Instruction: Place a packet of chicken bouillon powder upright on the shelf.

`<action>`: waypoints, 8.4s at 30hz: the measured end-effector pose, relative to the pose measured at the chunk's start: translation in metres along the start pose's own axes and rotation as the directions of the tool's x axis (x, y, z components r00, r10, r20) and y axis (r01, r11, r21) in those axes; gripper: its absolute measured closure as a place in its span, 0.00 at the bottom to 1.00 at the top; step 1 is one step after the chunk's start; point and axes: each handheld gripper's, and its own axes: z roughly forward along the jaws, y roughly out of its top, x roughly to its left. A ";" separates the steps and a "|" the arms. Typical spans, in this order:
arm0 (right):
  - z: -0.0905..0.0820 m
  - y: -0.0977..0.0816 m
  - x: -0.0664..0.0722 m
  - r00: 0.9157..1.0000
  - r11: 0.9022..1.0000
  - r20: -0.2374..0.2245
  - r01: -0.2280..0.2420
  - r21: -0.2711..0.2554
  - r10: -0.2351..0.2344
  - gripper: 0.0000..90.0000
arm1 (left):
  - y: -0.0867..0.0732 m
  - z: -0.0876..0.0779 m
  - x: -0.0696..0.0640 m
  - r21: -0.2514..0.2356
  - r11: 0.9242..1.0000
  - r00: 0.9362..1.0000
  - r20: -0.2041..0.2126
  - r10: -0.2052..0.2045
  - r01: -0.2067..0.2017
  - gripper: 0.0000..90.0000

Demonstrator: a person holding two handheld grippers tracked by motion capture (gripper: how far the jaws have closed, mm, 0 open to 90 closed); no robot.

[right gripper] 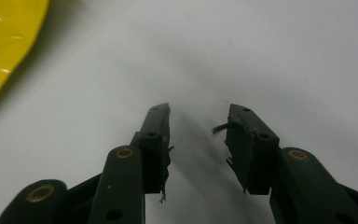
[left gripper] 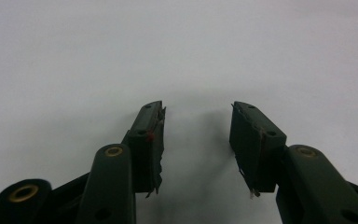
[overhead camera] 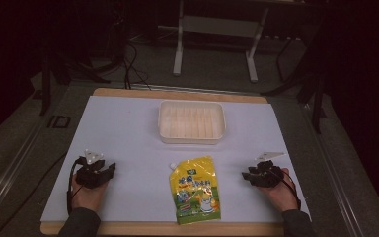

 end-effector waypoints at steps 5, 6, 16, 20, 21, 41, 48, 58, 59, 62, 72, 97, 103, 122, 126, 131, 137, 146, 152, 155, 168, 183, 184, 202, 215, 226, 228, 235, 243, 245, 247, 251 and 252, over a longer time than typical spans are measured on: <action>-0.002 0.006 0.011 0.997 0.997 -0.041 0.065 -0.028 -0.066 0.62 | -0.002 -0.001 -0.001 -0.034 0.999 1.000 0.006 0.029 -0.029 0.69; -0.002 0.007 0.012 0.996 0.997 -0.057 0.073 -0.035 -0.075 0.61 | -0.002 -0.003 -0.001 -0.064 0.997 0.999 0.019 0.033 -0.032 0.70; 0.002 0.021 0.027 0.984 0.992 -0.124 0.127 -0.025 -0.129 0.59 | -0.003 -0.003 0.000 -0.083 0.996 0.995 0.093 0.027 -0.019 0.70; 0.004 0.027 0.030 0.974 0.987 -0.161 0.162 -0.013 -0.162 0.57 | -0.003 -0.003 -0.001 -0.084 0.996 0.995 0.095 0.034 -0.026 0.70; 0.004 0.027 0.030 0.974 0.987 -0.161 0.162 -0.013 -0.162 0.57 | -0.003 -0.003 -0.001 -0.084 0.996 0.995 0.095 0.034 -0.026 0.70; 0.025 0.070 0.041 0.941 0.975 -0.265 0.224 0.013 -0.212 0.46 | -0.004 -0.003 -0.003 -0.082 0.996 0.995 0.083 0.050 -0.043 0.68; 0.038 0.077 0.045 0.930 0.975 -0.305 0.220 0.015 -0.205 0.46 | -0.003 -0.003 -0.003 -0.081 0.996 0.996 0.078 0.051 -0.045 0.68; 0.057 0.085 0.048 0.910 0.981 -0.379 0.190 0.031 -0.165 0.48 | -0.004 -0.002 -0.003 -0.081 0.996 0.996 0.076 0.053 -0.047 0.68; 0.062 0.086 0.051 0.903 0.979 -0.396 0.198 0.047 -0.164 0.50 | -0.004 -0.002 -0.003 -0.082 0.996 0.996 0.074 0.054 -0.048 0.68; 0.066 0.088 0.054 0.897 0.979 -0.414 0.196 0.062 -0.153 0.50 | -0.004 -0.002 -0.004 -0.081 0.995 0.996 0.073 0.056 -0.050 0.67; 0.072 0.092 0.055 0.871 0.981 -0.478 0.172 0.085 -0.111 0.57 | -0.003 -0.002 -0.004 -0.079 0.996 0.996 0.070 0.055 -0.049 0.67; 0.073 0.101 0.070 0.907 0.966 -0.414 0.170 0.195 -0.076 1.00 | -0.003 -0.002 -0.004 -0.081 0.995 0.996 0.067 0.055 -0.050 0.66; 0.063 0.100 0.071 0.908 0.970 -0.407 0.177 0.168 -0.095 1.00 | -0.003 -0.002 -0.004 -0.080 0.996 0.996 0.065 0.055 -0.050 0.66; 0.013 0.111 0.065 0.850 0.988 -0.506 0.145 -0.046 -0.149 1.00 | -0.003 -0.002 -0.004 -0.079 0.995 0.996 0.062 0.058 -0.053 0.66; 0.007 0.113 0.065 0.843 0.987 -0.514 0.140 -0.076 -0.159 1.00 | -0.003 -0.002 -0.004 -0.080 0.996 0.997 0.061 0.056 -0.051 0.66; -0.005 0.116 0.063 0.841 0.984 -0.513 0.129 -0.120 -0.173 1.00 | -0.003 -0.002 -0.004 -0.080 0.996 0.997 0.061 0.055 -0.050 0.66; -0.027 0.120 0.055 0.852 0.977 -0.488 0.114 -0.179 -0.189 1.00 | -0.003 -0.002 -0.005 -0.079 0.996 0.997 0.058 0.057 -0.052 0.66; -0.053 0.119 0.047 0.871 0.964 -0.448 0.095 -0.249 -0.202 1.00 | -0.003 -0.002 -0.005 -0.079 0.996 0.997 0.057 0.055 -0.050 0.66; -0.060 0.117 0.043 0.878 0.961 -0.432 0.096 -0.260 -0.205 1.00 | -0.003 -0.002 -0.005 -0.077 0.996 0.997 0.056 0.055 -0.051 0.66; -0.062 0.116 0.043 0.879 0.959 -0.427 0.106 -0.262 -0.214 1.00 | -0.003 -0.002 -0.005 -0.076 0.996 0.997 0.055 0.056 -0.051 0.66; -0.070 0.107 0.046 0.877 0.959 -0.401 0.195 -0.205 -0.264 0.98 | -0.003 -0.002 -0.005 -0.075 0.996 0.997 0.052 0.057 -0.053 0.65; -0.052 0.088 0.040 0.867 0.967 -0.442 0.154 -0.201 -0.230 0.91 | -0.003 -0.002 -0.005 -0.075 0.996 0.997 0.054 0.056 -0.052 0.65; -0.051 0.086 0.040 0.867 0.968 -0.444 0.147 -0.205 -0.226 0.91 | -0.003 -0.002 -0.005 -0.076 0.996 0.997 0.054 0.056 -0.052 0.65; -0.029 0.066 0.036 0.827 0.964 -0.529 0.055 -0.261 -0.190 0.89 | -0.003 -0.002 -0.005 -0.075 0.996 0.997 0.052 0.057 -0.053 0.65; -0.032 0.057 0.042 0.840 0.957 -0.505 0.056 -0.286 -0.200 0.99 | -0.003 -0.002 -0.005 -0.074 0.996 0.997 0.051 0.058 -0.055 0.65; -0.037 0.056 0.051 0.853 0.950 -0.480 0.055 -0.307 -0.205 1.00 | -0.003 -0.002 -0.005 -0.074 0.996 0.997 0.052 0.057 -0.053 0.65; -0.038 0.057 0.052 0.854 0.948 -0.476 0.059 -0.313 -0.211 1.00 | -0.003 -0.002 -0.005 -0.074 0.996 0.997 0.052 0.058 -0.054 0.65; -0.043 0.060 0.055 0.865 0.937 -0.454 0.048 -0.345 -0.212 1.00 | -0.003 -0.002 -0.005 -0.080 0.995 0.997 0.051 0.056 -0.052 0.65; -0.044 0.061 0.054 0.892 0.931 -0.416 0.012 -0.364 -0.174 1.00 | -0.004 -0.003 -0.005 -0.081 0.995 0.997 0.047 0.057 -0.053 0.64; -0.045 0.061 0.053 0.901 0.931 -0.402 0.003 -0.366 -0.161 1.00 | -0.004 -0.003 -0.005 -0.081 0.995 0.997 0.047 0.057 -0.053 0.64; -0.045 0.060 0.053 0.906 0.930 -0.394 -0.002 -0.367 -0.153 1.00 | -0.004 -0.003 -0.005 -0.081 0.995 0.997 0.047 0.058 -0.054 0.64; -0.045 0.060 0.053 0.920 0.929 -0.366 -0.008 -0.370 -0.138 1.00 | -0.004 -0.003 -0.005 -0.082 0.995 0.997 0.044 0.060 -0.056 0.64; -0.045 0.060 0.053 0.923 0.928 -0.362 -0.012 -0.371 -0.132 1.00 | -0.004 -0.003 -0.005 -0.083 0.995 0.997 0.044 0.060 -0.056 0.64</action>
